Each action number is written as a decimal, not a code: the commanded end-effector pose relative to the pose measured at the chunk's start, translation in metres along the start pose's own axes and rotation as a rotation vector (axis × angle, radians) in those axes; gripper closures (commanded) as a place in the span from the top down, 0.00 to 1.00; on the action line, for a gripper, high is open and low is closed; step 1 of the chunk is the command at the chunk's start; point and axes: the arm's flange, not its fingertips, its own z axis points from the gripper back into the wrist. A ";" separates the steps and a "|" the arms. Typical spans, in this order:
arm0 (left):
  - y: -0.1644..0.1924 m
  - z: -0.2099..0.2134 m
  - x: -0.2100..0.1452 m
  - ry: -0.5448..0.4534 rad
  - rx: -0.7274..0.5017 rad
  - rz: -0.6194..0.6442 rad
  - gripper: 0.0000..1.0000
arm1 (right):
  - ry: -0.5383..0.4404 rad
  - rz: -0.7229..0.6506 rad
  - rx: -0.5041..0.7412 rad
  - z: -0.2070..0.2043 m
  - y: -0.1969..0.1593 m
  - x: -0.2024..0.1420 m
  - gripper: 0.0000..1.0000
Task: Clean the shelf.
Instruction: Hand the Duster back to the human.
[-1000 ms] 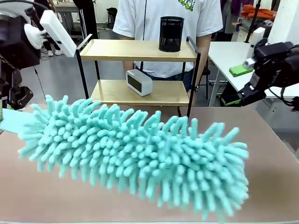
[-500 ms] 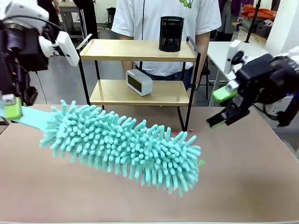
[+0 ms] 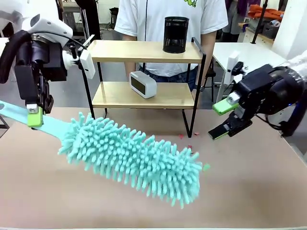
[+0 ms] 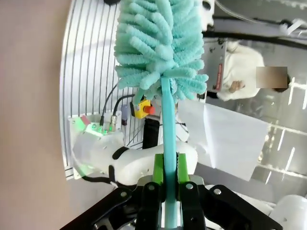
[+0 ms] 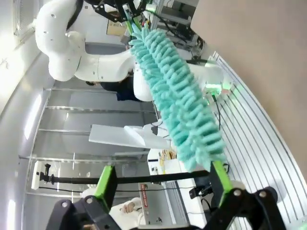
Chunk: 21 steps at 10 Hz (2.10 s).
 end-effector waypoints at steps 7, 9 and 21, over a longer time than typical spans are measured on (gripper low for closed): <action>0.013 0.000 0.019 -0.015 0.014 -0.039 0.12 | 0.193 0.088 -0.070 -0.125 -0.021 0.039 1.00; 0.018 0.002 0.019 -0.079 -0.007 -0.056 0.12 | 0.190 0.130 -0.079 -0.133 -0.023 0.038 1.00; 0.020 0.003 0.017 -0.033 -0.051 -0.076 0.12 | 0.208 0.170 -0.033 -0.127 -0.028 0.035 0.04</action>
